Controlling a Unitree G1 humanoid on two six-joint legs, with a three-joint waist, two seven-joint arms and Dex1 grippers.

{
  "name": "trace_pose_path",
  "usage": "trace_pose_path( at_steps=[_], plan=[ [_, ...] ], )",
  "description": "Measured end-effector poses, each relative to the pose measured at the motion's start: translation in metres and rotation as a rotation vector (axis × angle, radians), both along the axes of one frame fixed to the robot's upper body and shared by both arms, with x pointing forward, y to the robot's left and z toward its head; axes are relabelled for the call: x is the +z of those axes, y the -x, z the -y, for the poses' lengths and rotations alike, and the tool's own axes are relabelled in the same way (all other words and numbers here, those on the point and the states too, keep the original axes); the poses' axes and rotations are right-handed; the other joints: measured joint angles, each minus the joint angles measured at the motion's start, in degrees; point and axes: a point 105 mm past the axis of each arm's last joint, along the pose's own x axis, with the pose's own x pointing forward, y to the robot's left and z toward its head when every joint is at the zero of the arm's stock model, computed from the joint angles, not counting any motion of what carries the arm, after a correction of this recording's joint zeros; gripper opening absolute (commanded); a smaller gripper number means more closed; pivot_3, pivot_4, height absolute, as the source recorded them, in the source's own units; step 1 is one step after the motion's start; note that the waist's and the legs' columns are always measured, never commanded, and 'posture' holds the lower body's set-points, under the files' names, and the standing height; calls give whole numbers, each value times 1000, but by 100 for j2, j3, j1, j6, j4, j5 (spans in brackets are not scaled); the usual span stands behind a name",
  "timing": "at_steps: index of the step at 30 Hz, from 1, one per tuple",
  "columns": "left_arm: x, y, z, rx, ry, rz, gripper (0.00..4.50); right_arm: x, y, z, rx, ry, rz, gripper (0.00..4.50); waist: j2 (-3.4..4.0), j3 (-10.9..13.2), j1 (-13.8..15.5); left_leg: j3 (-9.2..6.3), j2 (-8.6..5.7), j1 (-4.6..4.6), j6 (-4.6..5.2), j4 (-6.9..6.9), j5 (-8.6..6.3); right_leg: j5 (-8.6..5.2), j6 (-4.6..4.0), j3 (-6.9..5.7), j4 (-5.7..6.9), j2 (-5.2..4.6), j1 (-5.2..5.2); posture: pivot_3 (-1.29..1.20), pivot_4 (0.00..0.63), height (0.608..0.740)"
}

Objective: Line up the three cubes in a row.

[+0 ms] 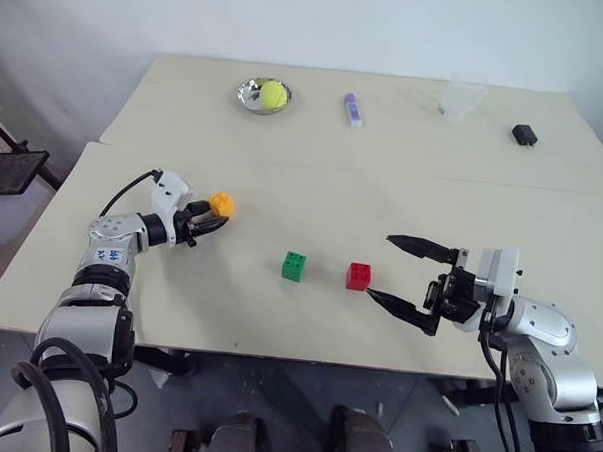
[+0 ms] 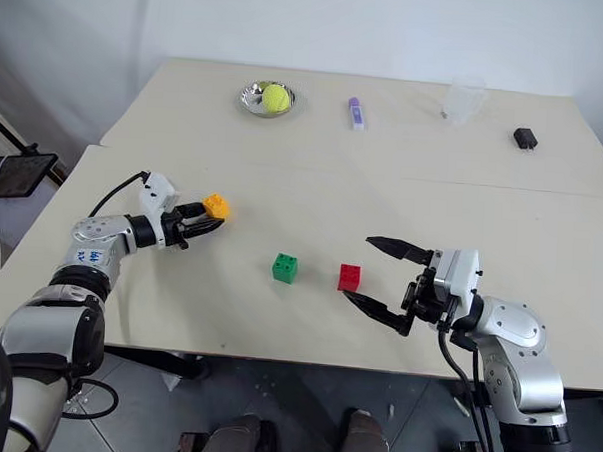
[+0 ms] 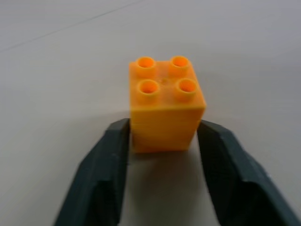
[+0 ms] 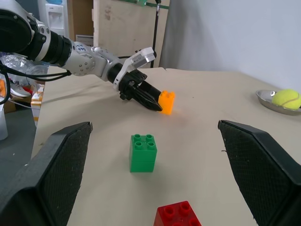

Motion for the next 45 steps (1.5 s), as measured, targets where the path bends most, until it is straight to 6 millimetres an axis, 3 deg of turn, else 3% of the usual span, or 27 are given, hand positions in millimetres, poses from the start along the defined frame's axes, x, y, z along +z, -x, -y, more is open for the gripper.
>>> trace_pose_path(
  at_steps=[8, 15, 29, 31, 35, 38, 40, 43, 45],
  plan=[
    [-2, 9, 2, -74, 11, 11, 1451, -1, 1, 1, 15, 20, -1, 4500, 0, 0, -8, 1, 0, 0, 0, 0, 0, 0, 0, 0, 0, 0, 0, 0, 150, 740],
    [0, 56, 2, -492, -158, -6, 1451, -11, 4, 7, 19, 51, -42, 4500, 0, 0, -11, 3, 1, 0, 0, 1, 0, 0, 0, 0, 3, 0, -2, 0, 150, 740],
    [-11, 56, 25, -616, -271, -20, 1451, -17, 7, 13, 35, 79, -73, 4500, 0, 0, 4, -1, 0, 0, 3, 9, -1, 0, 0, 2, 3, -1, 2, 0, 150, 740],
    [-11, 55, 26, -617, -274, -29, 2216, -17, 7, 13, 36, 78, -75, 4500, 1, 0, 5, -1, 1, 0, 3, 8, -1, 0, 0, 1, 4, -1, 2, 0, 150, 740],
    [-13, 55, 24, -610, -272, -64, 3304, -18, 7, 13, 42, 74, -92, 4500, 0, 0, 0, -2, 1, -1, 3, 8, -1, 0, 0, 1, 4, -1, 0, 0, 150, 740],
    [-1, 54, 13, -569, -259, -17, 4200, -18, 8, 14, 53, 85, -101, 4500, 0, 0, -10, -3, 2, -1, 3, 8, -1, 0, 0, 1, 5, -1, -1, 0, 150, 740],
    [11, 55, 2, -528, -238, 30, 4200, -17, 7, 15, 67, 110, -120, 4500, 1, 0, -31, -2, 2, -1, 3, 8, -1, 0, 0, 4, 8, -1, -2, 0, 150, 740],
    [22, 72, -34, -431, -263, 84, 4200, -1, -1, 22, 71, 211, -122, 4500, 4, 3, -165, -33, 9, 1, 5, 6, -2, 0, 0, 17, 20, -2, -15, 0, 150, 740],
    [29, 81, -42, -406, -304, 113, 4200, 10, -7, 30, 52, 262, -113, 4500, 3, 3, -146, -34, 10, 1, 4, 8, -2, 0, 0, 11, 24, -2, -13, 0, 150, 740]
  ],
)
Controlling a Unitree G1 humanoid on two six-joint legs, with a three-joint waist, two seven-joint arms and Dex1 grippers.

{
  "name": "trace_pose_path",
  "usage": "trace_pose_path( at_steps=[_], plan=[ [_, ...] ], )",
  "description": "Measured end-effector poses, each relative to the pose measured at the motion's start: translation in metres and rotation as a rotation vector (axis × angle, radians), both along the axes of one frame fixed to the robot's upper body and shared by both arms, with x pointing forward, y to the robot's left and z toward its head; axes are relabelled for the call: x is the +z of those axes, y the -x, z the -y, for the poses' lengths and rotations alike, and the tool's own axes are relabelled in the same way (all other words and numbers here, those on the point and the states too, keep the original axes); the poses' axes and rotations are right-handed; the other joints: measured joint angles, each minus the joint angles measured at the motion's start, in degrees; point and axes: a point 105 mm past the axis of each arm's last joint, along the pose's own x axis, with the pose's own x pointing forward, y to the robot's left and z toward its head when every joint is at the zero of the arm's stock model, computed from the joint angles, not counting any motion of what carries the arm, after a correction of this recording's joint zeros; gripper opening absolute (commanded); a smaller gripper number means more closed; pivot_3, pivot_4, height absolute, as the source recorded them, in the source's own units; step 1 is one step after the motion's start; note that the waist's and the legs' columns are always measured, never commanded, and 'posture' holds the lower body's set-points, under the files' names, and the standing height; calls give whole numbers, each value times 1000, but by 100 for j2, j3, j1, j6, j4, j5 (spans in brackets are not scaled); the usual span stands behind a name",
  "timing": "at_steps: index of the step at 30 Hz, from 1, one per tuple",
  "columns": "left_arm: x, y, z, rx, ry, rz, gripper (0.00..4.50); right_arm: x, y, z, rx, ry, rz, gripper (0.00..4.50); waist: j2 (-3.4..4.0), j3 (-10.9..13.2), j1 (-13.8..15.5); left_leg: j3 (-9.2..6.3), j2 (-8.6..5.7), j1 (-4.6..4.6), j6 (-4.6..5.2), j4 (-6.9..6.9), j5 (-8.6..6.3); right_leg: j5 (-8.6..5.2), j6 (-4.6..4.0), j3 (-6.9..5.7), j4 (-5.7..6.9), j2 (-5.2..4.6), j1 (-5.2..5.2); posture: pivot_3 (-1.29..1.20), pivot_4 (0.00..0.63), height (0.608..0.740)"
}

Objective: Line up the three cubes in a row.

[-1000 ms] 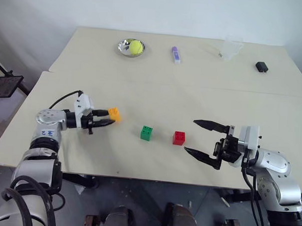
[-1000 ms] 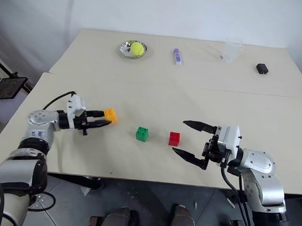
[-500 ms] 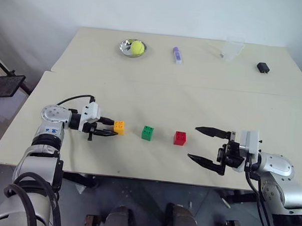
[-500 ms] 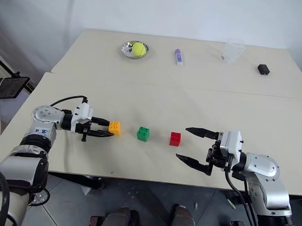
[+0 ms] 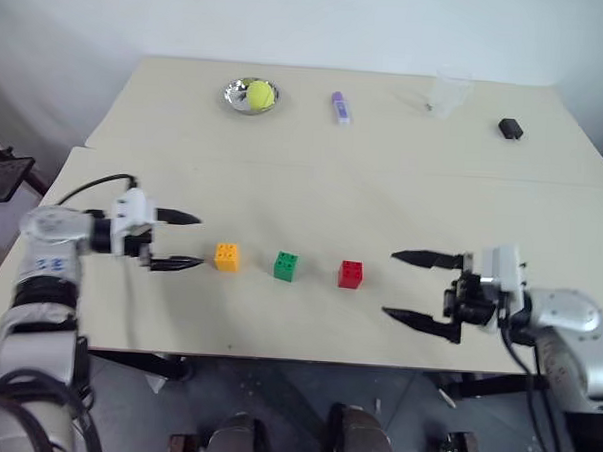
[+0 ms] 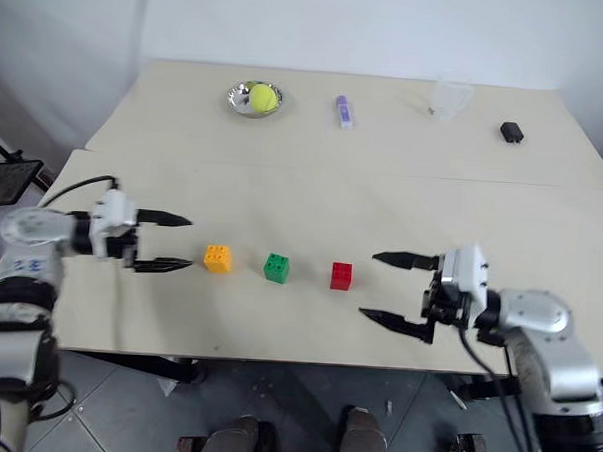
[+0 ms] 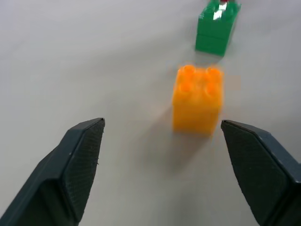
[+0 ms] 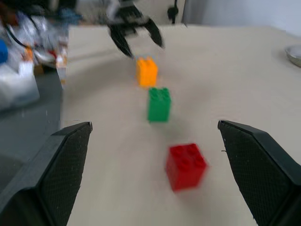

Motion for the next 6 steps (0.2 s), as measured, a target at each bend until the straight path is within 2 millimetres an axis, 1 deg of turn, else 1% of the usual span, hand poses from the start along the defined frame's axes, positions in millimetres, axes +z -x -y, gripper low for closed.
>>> trace_pose_path(
  at_steps=[3, 6],
  plan=[
    [13, 9, 1, -13, -23, 18, 4200, 1, -5, 3, 20, 106, -26, 4500, 0, 0, 86, 7, -4, -3, 2, 10, -1, 0, 0, -1, -2, -3, 8, 0, 150, 740],
    [20, 14, 0, -13, -44, 8, 4200, 2, -14, 8, 21, 179, -32, 4500, 0, 0, 134, 15, -5, -2, 4, 12, -2, 0, 0, 2, -5, -3, 8, 0, 150, 740]
  ],
)
